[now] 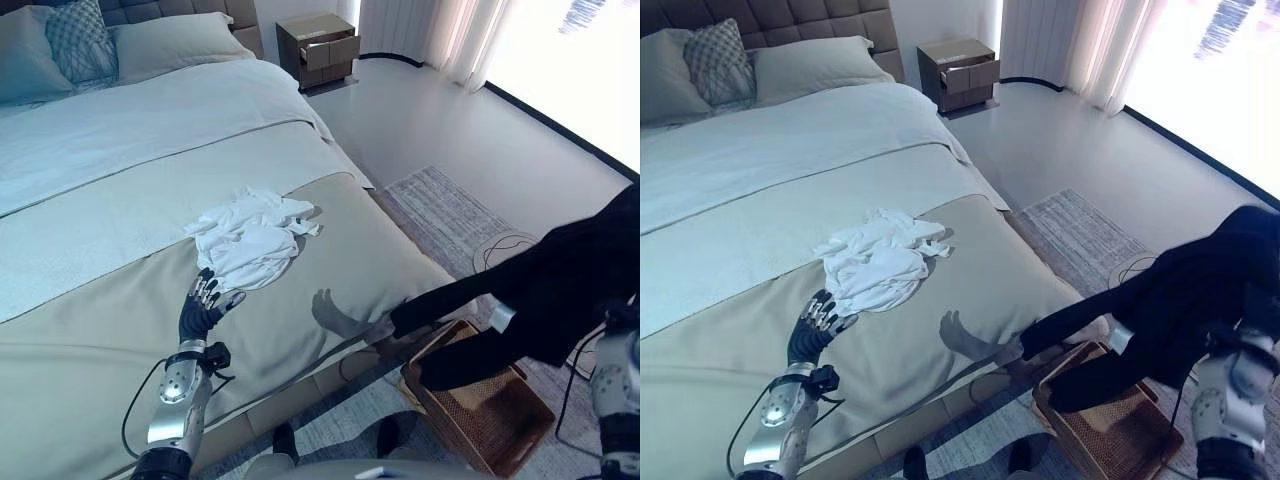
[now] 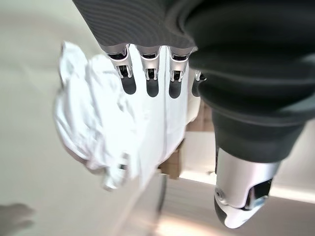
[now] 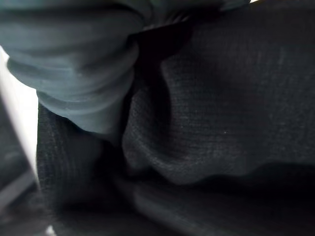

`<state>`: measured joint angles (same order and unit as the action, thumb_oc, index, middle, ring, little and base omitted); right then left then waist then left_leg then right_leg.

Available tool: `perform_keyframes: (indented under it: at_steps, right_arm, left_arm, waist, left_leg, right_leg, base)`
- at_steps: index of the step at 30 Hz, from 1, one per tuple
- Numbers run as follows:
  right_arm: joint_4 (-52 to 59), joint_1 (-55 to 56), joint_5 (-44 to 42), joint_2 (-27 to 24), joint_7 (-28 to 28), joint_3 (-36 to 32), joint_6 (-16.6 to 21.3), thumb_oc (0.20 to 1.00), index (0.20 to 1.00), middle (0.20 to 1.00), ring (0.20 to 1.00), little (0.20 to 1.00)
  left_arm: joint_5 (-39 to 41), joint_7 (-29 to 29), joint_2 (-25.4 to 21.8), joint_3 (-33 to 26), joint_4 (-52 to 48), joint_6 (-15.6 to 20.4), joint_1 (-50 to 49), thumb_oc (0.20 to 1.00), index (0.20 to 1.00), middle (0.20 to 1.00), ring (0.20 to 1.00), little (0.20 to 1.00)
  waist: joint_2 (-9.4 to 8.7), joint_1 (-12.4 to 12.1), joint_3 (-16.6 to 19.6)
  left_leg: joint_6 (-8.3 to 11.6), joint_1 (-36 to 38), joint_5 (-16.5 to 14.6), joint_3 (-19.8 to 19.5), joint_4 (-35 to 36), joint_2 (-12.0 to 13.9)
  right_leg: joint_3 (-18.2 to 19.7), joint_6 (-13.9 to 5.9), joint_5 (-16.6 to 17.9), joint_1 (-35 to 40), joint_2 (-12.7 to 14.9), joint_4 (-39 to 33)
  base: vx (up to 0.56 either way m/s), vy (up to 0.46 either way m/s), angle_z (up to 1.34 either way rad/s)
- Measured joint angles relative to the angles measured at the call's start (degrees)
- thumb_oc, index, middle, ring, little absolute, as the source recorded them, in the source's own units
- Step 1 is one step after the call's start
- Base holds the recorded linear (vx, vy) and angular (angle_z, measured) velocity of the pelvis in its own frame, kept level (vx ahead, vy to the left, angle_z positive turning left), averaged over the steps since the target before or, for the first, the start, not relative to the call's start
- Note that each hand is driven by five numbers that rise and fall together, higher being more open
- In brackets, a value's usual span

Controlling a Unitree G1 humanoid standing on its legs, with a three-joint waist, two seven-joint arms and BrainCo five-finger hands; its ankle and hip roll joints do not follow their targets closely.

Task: Pick up clothes into the bucket

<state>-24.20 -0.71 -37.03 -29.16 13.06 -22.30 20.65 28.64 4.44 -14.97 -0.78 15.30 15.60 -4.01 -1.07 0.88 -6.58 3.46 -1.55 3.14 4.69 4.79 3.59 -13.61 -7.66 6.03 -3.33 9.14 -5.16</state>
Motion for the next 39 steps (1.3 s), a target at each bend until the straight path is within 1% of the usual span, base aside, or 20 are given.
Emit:
perform_keyframes:
  at_steps: [2, 4, 5, 6, 7, 9, 11, 14, 16, 19, 20, 22, 24, 25, 28, 29, 32, 35, 37, 39]
  right_arm:
    - [-2.36, -0.27, 0.16, 0.10, 0.02, 0.38, -0.70, 0.200, 0.200, 0.200, 0.200, 0.200]
    - [-4.77, -1.71, 0.38, 0.50, 0.00, 0.54, -0.87, 0.200, 0.200, 0.200, 0.200, 0.200]
    - [-5.56, -2.92, 0.37, 1.12, 0.12, 0.57, -0.95, 0.200, 0.200, 0.200, 0.200, 0.200]
    - [-5.69, -3.70, 0.38, 1.48, 0.21, 0.71, -0.88, 0.200, 0.200, 0.200, 0.200, 0.200]
    - [-5.93, -6.42, 0.38, 1.96, 0.81, 1.17, -0.75, 0.200, 0.200, 0.200, 0.200, 0.200]
    - [-5.94, -8.82, 0.38, 2.26, 1.29, 1.59, -0.92, 0.200, 0.200, 0.200, 0.200, 0.200]
    - [-5.89, -10.71, 0.38, 2.33, 1.89, 1.72, -0.91, 0.200, 0.200, 0.200, 0.200, 0.200]
    - [-5.96, -13.28, 0.37, 2.26, 3.28, 1.71, -0.80, 0.200, 0.200, 0.200, 0.200, 0.200]
    - [-6.02, -15.02, 0.34, 1.38, 4.17, 1.60, -0.54, 0.200, 0.200, 0.200, 0.200, 0.200]
    - [-6.08, -16.88, -0.18, -0.08, 5.14, 0.30, -0.37, 0.200, 0.200, 0.200, 0.200, 0.200]
    - [-6.35, -17.74, -0.88, -1.60, 5.91, 0.04, 0.60, 0.200, 0.200, 0.200, 0.200, 0.200]
    - [-6.63, -18.34, -1.91, -3.63, 6.32, -0.81, 1.17, 0.200, 0.200, 0.200, 0.200, 0.200]
    - [-5.17, -18.25, -1.95, -3.96, 6.90, -3.01, 2.06, 0.200, 0.200, 0.200, 0.200, 0.200]
    - [-5.32, -18.26, -1.96, -4.90, 7.43, -4.47, 2.95, 0.200, 0.200, 0.200, 0.200, 0.200]
    - [-5.53, -18.20, -2.34, -8.13, 7.86, -6.69, 3.36, 0.200, 0.200, 0.200, 0.200, 0.200]
    - [-5.57, -18.10, -3.09, -9.42, 7.89, -7.51, 4.00, 0.200, 0.200, 0.200, 0.200, 0.200]
    - [-5.47, -18.21, -4.26, -10.75, 7.87, -9.20, 5.31, 0.200, 0.200, 0.200, 0.200, 0.200]
    - [-5.48, -17.86, -5.25, -11.48, 7.88, -10.51, 5.55, 0.200, 0.200, 0.200, 0.200, 0.200]
    - [-5.47, -16.97, -5.46, -12.08, 7.88, -11.18, 5.57, 0.200, 0.200, 0.200, 0.200, 0.200]
    - [-5.40, -15.98, -5.89, -12.59, 7.81, -11.25, 5.72, 0.200, 0.200, 0.200, 0.200, 0.200]
  left_arm:
    - [2.29, -0.81, 0.09, 0.25, -1.02, 0.68, 0.31, 1.000, 1.000, 1.000, 1.000, 1.000]
    - [3.76, -1.29, 0.17, 0.96, -1.40, 1.21, 0.64, 1.000, 1.000, 1.000, 1.000, 1.000]
    - [4.28, -1.32, 0.11, 1.58, -1.85, 1.34, 0.68, 1.000, 1.000, 1.000, 1.000, 1.000]
    - [4.36, -1.46, 0.17, 1.90, -2.21, 1.46, 0.72, 1.000, 1.000, 1.000, 1.000, 1.000]
    - [4.97, -1.55, 0.22, 2.24, -3.34, 1.88, 1.62, 1.000, 1.000, 1.000, 1.000, 1.000]
    - [5.34, -1.67, 0.40, 2.45, -3.61, 2.00, 3.71, 1.000, 1.000, 1.000, 1.000, 1.000]
    - [6.08, -1.58, 0.15, 2.45, -5.39, 2.63, 4.79, 1.000, 1.000, 1.000, 1.000, 1.000]
    - [6.42, -1.55, -0.06, 2.39, -6.42, 3.79, 6.75, 1.000, 1.000, 1.000, 1.000, 1.000]
    - [6.46, -1.44, -0.33, 2.46, -7.57, 4.23, 7.13, 1.000, 1.000, 1.000, 1.000, 1.000]
    - [6.47, -0.87, -0.35, 2.97, -7.51, 4.23, 7.23, 1.000, 1.000, 1.000, 1.000, 1.000]
    - [6.48, -0.71, -0.36, 2.96, -7.46, 4.23, 7.04, 1.000, 1.000, 1.000, 1.000, 1.000]
    - [6.47, -0.54, -0.35, 3.05, -7.43, 4.23, 6.72, 1.000, 1.000, 1.000, 1.000, 1.000]
    - [6.45, -0.46, -0.37, 3.03, -7.43, 4.22, 6.54, 1.000, 1.000, 1.000, 1.000, 1.000]
    - [6.45, -0.45, -0.33, 3.06, -7.42, 4.22, 6.58, 1.000, 1.000, 1.000, 1.000, 1.000]
    - [6.44, -0.40, -0.56, 2.99, -7.42, 4.22, 6.56, 1.000, 1.000, 1.000, 1.000, 1.000]
    - [6.44, -0.39, -0.60, 2.98, -7.41, 4.23, 6.49, 1.000, 1.000, 1.000, 1.000, 1.000]
    - [6.41, -0.34, -1.05, 2.90, -7.37, 4.23, 6.55, 1.000, 1.000, 1.000, 1.000, 1.000]
    - [6.38, -0.29, -1.15, 2.91, -6.84, 4.23, 6.57, 1.000, 1.000, 1.000, 1.000, 1.000]
    - [6.23, -0.28, -1.13, 2.90, -6.29, 4.23, 6.45, 1.000, 1.000, 1.000, 1.000, 1.000]
    - [5.86, -0.21, -1.15, 2.88, -4.96, 4.22, 6.20, 1.000, 1.000, 1.000, 1.000, 1.000]
  waist:
    - [0.06, 0.08, -1.25]
    - [0.33, 0.48, -3.82]
    - [0.51, 1.31, -5.59]
    - [0.91, 1.30, -6.48]
    - [0.79, 1.50, -8.96]
    - [1.58, 1.54, -12.25]
    - [1.85, 1.56, -14.33]
    - [2.31, 1.56, -16.23]
    - [2.35, 1.58, -16.53]
    - [2.55, 1.58, -17.64]
    - [2.69, 1.50, -17.80]
    - [2.74, 1.51, -17.81]
    - [2.74, 1.59, -17.81]
    - [2.74, 1.55, -17.81]
    - [2.78, 1.64, -17.77]
    - [2.88, 1.75, -17.64]
    - [3.05, 2.64, -17.45]
    - [3.11, 2.91, -16.81]
    - [3.45, 2.91, -15.72]
    - [3.73, 2.96, -13.37]
  left_leg:
    - [-0.02, -1.71, 0.03, 0.07, -0.92, -0.35]
    - [-0.02, -3.33, 0.03, 0.12, -1.99, -0.64]
    - [-0.09, -4.54, -0.03, 0.22, -3.06, -0.80]
    - [-0.22, -5.45, -0.11, 0.52, -3.60, -0.91]
    - [-0.73, -7.69, -0.50, 1.43, -5.42, -1.05]
    - [-0.76, -9.60, -0.49, 1.54, -6.77, -1.39]
    - [-1.17, -11.97, -1.08, 1.81, -9.05, -1.50]
    - [-1.53, -14.76, -1.63, 1.79, -11.39, -1.50]
    - [-1.74, -17.39, -2.12, 1.74, -12.95, -1.60]
    - [-1.77, -17.89, -2.23, 1.89, -13.45, -1.60]
    - [-1.77, -18.14, -2.23, 1.96, -13.46, -1.58]
    - [-1.77, -17.98, -2.23, 1.98, -13.43, -1.51]
    - [-1.77, -17.62, -2.23, 2.01, -13.21, -1.47]
    - [-1.77, -17.13, -2.23, 2.08, -13.00, -1.46]
    - [-1.62, -16.38, -2.14, 2.09, -12.50, -1.51]
    - [-1.52, -16.08, -2.07, 2.03, -12.30, -1.54]
    - [-1.51, -15.95, -2.06, 1.57, -12.07, -1.54]
    - [-1.50, -14.90, -2.04, 1.54, -11.44, -1.55]
    - [-1.49, -14.08, -2.03, 1.43, -10.77, -1.53]
    - [-1.49, -13.56, -2.02, 1.43, -9.98, -1.53]
  right_leg:
    - [0.38, -0.17, 0.23, -1.54, 0.39, 0.28]
    - [0.62, -0.23, 0.35, -3.10, 0.86, 1.16]
    - [0.85, -0.13, 0.38, -4.45, 1.28, 2.30]
    - [0.98, -0.04, 0.29, -5.69, 1.41, 3.10]
    - [2.01, 0.07, -0.36, -9.06, 2.04, 6.11]
    - [2.53, 0.14, -0.08, -11.26, 2.65, 7.87]
    - [3.36, 0.52, -1.07, -14.41, 3.12, 11.19]
    - [3.80, 0.92, -2.49, -18.01, 3.61, 15.24]
    - [4.17, 1.26, -3.75, -21.36, 3.98, 18.32]
    - [4.67, 1.48, -4.57, -22.70, 4.14, 20.13]
    - [4.88, 1.60, -4.94, -23.22, 4.13, 20.35]
    - [5.02, 1.53, -4.90, -23.13, 4.03, 20.36]
    - [5.00, 1.61, -4.86, -22.85, 3.99, 20.35]
    - [5.01, 1.64, -4.86, -22.47, 3.99, 20.34]
    - [4.98, 1.62, -4.83, -21.73, 3.98, 20.24]
    - [4.92, 1.62, -4.83, -21.40, 3.98, 20.05]
    - [4.37, 1.59, -4.80, -20.79, 3.97, 19.57]
    - [4.02, 1.53, -4.74, -19.78, 3.90, 18.99]
    - [3.75, 1.36, -4.61, -18.68, 3.79, 18.02]
    - [3.63, 1.15, -4.45, -17.96, 3.66, 16.91]
  base:
    - [-0.19, 0.039, -0.04]
    - [-0.21, 0.043, -0.03]
    - [-0.17, 0.035, -0.04]
    - [-0.17, 0.033, -0.19]
    - [-0.10, 0.010, -0.21]
    - [-0.13, -0.012, -0.12]
    - [-0.08, -0.022, -0.05]
    - [-0.07, -0.024, 0.00]
    - [-0.04, -0.005, 0.02]
    - [0.00, -0.002, -0.01]
    - [0.00, 0.000, 0.00]
    - [0.00, 0.000, 0.00]
    - [0.02, -0.013, -0.01]
    - [0.03, -0.033, -0.01]
    - [0.04, -0.032, 0.00]
    - [0.00, 0.000, 0.00]
    - [0.05, -0.018, 0.06]
    - [0.04, -0.019, 0.02]
    - [0.05, -0.012, 0.01]
    - [0.04, -0.015, 0.00]
